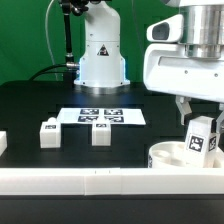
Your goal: Assemble stool
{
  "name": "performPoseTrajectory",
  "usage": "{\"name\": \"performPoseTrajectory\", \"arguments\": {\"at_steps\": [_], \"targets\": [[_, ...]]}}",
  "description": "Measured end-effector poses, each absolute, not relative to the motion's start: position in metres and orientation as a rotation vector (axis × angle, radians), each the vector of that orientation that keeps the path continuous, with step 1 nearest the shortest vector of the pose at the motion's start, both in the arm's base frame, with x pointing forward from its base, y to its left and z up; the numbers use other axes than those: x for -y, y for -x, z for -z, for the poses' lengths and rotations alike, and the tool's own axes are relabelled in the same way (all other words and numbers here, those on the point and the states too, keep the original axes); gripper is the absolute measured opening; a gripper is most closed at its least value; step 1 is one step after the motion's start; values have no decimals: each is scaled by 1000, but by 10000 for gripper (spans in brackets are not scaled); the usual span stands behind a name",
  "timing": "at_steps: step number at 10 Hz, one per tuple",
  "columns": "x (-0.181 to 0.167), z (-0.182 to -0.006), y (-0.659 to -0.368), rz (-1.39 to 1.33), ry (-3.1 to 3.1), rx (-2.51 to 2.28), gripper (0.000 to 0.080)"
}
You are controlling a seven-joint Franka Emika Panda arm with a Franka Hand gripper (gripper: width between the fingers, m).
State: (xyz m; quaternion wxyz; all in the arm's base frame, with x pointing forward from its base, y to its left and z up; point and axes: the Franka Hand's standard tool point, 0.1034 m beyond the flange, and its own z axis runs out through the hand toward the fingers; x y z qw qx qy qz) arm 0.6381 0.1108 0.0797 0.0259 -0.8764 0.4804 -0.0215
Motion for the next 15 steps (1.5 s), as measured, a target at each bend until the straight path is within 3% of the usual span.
{"name": "performPoseTrajectory", "arguments": {"at_steps": [4,7,8,9,15], "targets": [[-115,-80,-639,29,2335,-1975,337],[-116,-81,-639,20,2311,-1994,337],[-114,-85,-642,25,2368,-1918,506],[-114,-91,-644,31,2405,-1854,603],[-119,-93,-642,59,2725,-1344,649]]}}
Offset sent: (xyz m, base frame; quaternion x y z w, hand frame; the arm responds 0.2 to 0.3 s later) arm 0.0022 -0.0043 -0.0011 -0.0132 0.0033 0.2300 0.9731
